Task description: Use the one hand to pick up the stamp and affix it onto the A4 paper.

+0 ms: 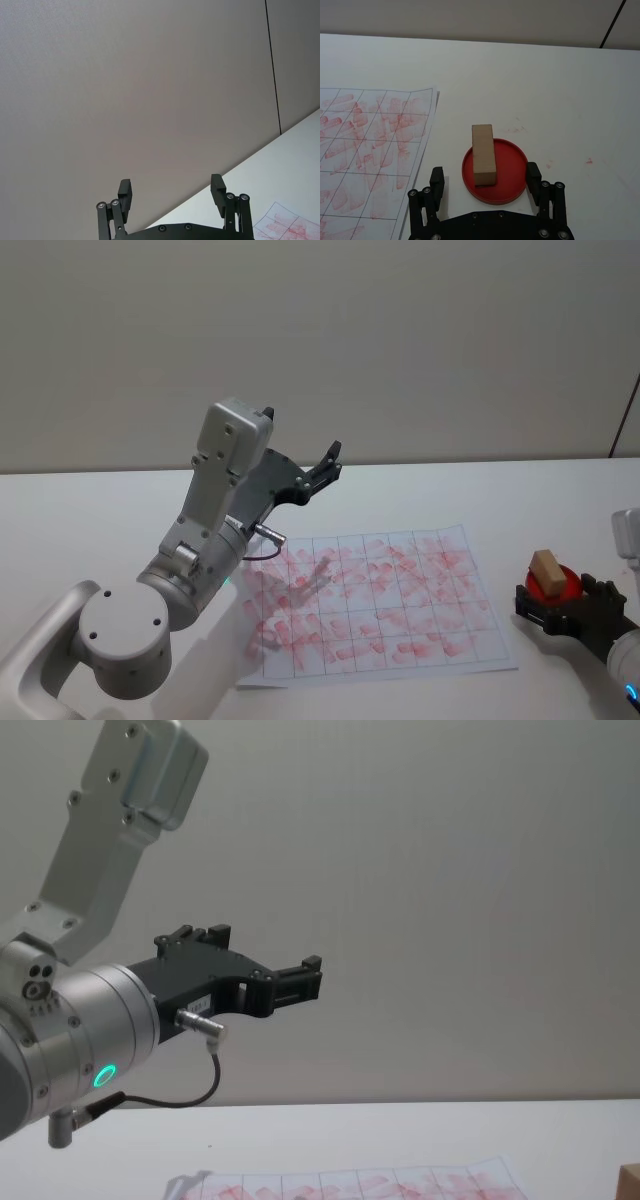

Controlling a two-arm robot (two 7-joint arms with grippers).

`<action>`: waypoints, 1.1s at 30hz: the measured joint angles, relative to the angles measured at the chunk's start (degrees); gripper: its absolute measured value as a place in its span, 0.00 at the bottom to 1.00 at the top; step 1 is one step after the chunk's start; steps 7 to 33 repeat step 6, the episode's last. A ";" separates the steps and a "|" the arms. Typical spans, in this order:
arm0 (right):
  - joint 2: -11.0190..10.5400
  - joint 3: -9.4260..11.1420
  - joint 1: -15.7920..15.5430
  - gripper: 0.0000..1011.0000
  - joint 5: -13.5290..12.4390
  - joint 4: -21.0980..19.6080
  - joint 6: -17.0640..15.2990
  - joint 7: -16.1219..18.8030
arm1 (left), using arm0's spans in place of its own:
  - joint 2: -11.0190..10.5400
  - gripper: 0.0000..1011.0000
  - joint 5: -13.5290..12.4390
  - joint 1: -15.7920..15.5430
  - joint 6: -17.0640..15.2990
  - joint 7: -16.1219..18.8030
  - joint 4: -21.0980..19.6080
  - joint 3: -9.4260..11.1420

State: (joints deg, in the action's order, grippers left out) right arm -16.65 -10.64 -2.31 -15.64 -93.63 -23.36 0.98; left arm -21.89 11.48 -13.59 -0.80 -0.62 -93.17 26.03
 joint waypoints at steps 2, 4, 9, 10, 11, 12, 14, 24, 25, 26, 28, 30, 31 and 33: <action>0.00 0.00 -0.01 0.99 0.00 0.01 0.00 -0.01 | 0.00 0.99 0.00 0.00 0.00 0.00 0.00 0.00; 0.00 0.00 -0.01 0.99 0.00 0.02 0.00 -0.02 | 0.00 0.99 0.00 0.00 0.00 0.00 0.00 0.00; 0.00 0.00 -0.02 0.99 0.00 0.04 0.00 -0.02 | 0.00 0.99 0.00 0.00 0.00 0.00 0.00 0.00; 0.00 0.00 -0.02 0.99 0.00 0.04 0.00 -0.02 | 0.00 0.99 0.00 0.00 0.00 0.00 0.00 0.00; 0.00 0.00 -0.02 0.99 0.00 0.04 0.00 -0.02 | 0.00 0.99 0.00 0.00 0.00 0.00 0.00 0.00; 0.00 0.00 -0.02 0.99 0.00 0.04 0.00 -0.02 | 0.00 0.99 0.00 0.00 0.00 0.00 0.00 0.00; 0.00 0.00 -0.02 0.99 0.00 0.04 0.00 -0.02 | 0.00 0.99 0.00 0.00 0.00 0.00 0.00 0.00; 0.00 0.00 -0.02 0.99 0.00 0.04 0.00 -0.02 | 0.00 0.99 0.00 0.00 0.00 0.00 0.00 0.00; 0.00 0.00 -0.02 0.99 0.00 0.04 0.00 -0.02 | 0.00 0.99 0.00 0.00 0.00 0.00 0.00 0.00; 0.00 0.00 -0.02 0.99 0.00 0.04 0.00 -0.02 | 0.00 0.99 0.00 0.00 0.00 0.00 0.00 0.00; 0.00 0.00 -0.02 0.99 0.00 0.04 0.00 -0.02 | 0.00 0.99 0.00 0.00 0.00 0.00 0.00 0.00; 0.00 0.00 -0.02 0.99 0.00 0.04 0.00 -0.02 | 0.00 0.99 0.00 0.00 0.00 0.00 0.00 0.00; 0.00 0.00 -0.02 0.99 0.00 0.04 0.00 -0.02 | 0.00 0.99 0.00 0.00 0.00 0.00 0.00 0.00; 0.00 0.00 -0.02 0.99 0.00 0.04 0.00 -0.02 | 0.00 0.99 0.00 0.00 0.00 0.00 0.00 0.00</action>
